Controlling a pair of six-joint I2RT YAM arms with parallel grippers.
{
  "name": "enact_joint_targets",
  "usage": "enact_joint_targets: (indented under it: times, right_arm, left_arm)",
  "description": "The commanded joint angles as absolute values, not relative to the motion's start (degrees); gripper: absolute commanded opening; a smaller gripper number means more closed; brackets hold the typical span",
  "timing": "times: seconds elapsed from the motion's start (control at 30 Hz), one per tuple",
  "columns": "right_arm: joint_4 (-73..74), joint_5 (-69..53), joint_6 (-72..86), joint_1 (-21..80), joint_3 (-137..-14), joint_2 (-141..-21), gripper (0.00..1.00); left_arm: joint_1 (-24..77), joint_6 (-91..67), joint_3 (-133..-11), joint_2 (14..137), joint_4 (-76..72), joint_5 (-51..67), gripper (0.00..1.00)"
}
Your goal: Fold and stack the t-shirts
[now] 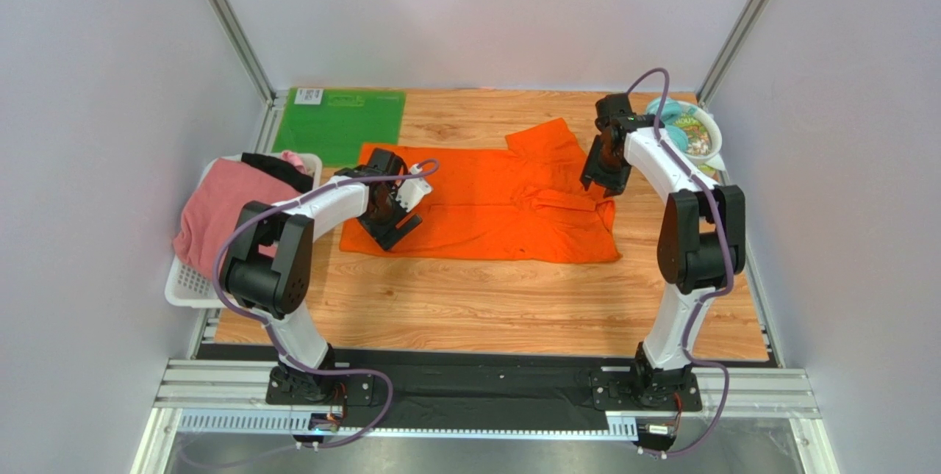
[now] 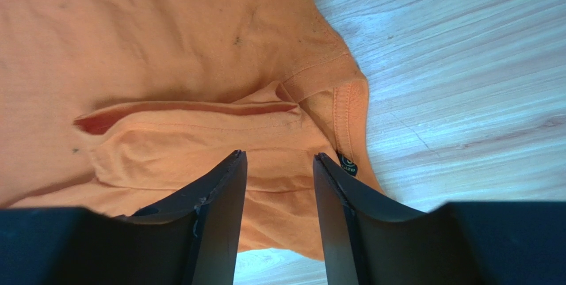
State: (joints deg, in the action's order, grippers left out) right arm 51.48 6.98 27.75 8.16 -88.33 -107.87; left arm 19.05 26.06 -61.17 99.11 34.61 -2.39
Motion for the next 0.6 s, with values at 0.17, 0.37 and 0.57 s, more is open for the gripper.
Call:
enact_joint_targets:
  times: [0.17, 0.37, 0.57]
  right_arm:
    - [48.4, 4.5, 27.6, 8.5, -88.0, -112.8, 0.44]
    - [47.6, 4.1, 27.5, 7.0, -88.1, -115.0, 0.44]
    - [47.2, 3.3, 27.5, 5.8, -88.9, -116.6, 0.44]
  left_arm:
    - [19.2, 26.5, -61.1, 97.8, 36.4, -1.7, 0.82]
    - [19.2, 26.3, -61.2, 98.0, 36.6, -1.6, 0.82]
    - [19.2, 26.4, -61.0, 98.3, 36.7, -1.4, 0.82]
